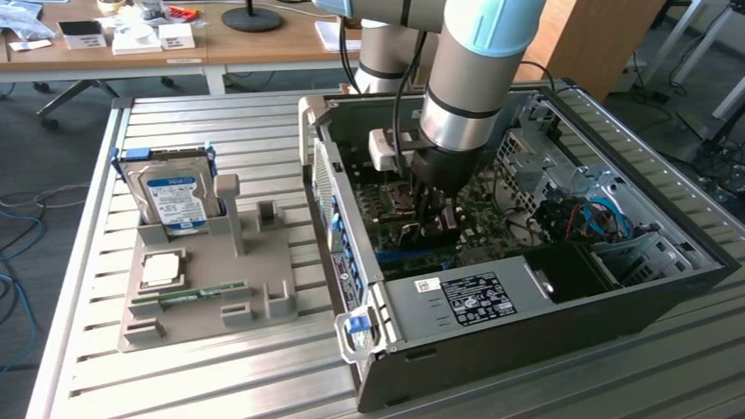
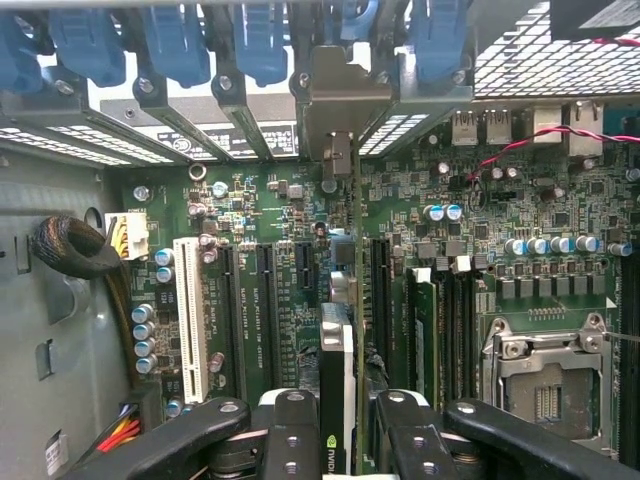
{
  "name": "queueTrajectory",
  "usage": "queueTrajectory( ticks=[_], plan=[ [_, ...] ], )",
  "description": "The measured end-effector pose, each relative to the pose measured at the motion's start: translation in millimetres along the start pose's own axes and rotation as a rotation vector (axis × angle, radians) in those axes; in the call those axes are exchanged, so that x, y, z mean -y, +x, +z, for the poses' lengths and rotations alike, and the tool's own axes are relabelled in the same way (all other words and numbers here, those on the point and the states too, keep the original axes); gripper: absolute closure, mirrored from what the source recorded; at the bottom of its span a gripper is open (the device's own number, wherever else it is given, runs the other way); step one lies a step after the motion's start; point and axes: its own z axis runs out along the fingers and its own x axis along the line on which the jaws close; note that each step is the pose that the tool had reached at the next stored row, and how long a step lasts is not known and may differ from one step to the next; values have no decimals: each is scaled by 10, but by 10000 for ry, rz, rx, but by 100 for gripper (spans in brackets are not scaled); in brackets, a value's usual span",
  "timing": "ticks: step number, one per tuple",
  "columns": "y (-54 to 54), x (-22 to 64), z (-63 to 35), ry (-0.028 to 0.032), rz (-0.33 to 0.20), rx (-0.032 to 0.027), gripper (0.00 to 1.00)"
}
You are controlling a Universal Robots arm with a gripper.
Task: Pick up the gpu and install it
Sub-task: 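Insert the gpu into the slot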
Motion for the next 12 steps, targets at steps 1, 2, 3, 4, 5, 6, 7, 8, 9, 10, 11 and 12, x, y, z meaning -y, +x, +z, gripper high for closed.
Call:
queueTrajectory(
  ticks=[1,2,3,4,5,6,7,8,9,10,11,12],
  plan=[
    [1,-2,2,1,-1,0,73],
    [1,-4,5,0,-1,-1,73],
    [1,-4,6,-1,-2,-1,73],
    [0,-4,6,0,-2,0,73],
    [0,-5,6,0,0,-1,73],
    [0,-5,6,-1,0,-1,73],
    [0,-5,7,-1,0,0,73],
    [0,-5,6,-1,0,-1,73],
    [0,-5,7,-1,-2,0,73],
    [0,-5,7,-1,-14,0,73],
    [0,-5,7,-2,-38,0,73],
    [0,-5,7,-3,-60,1,73]
  ],
)
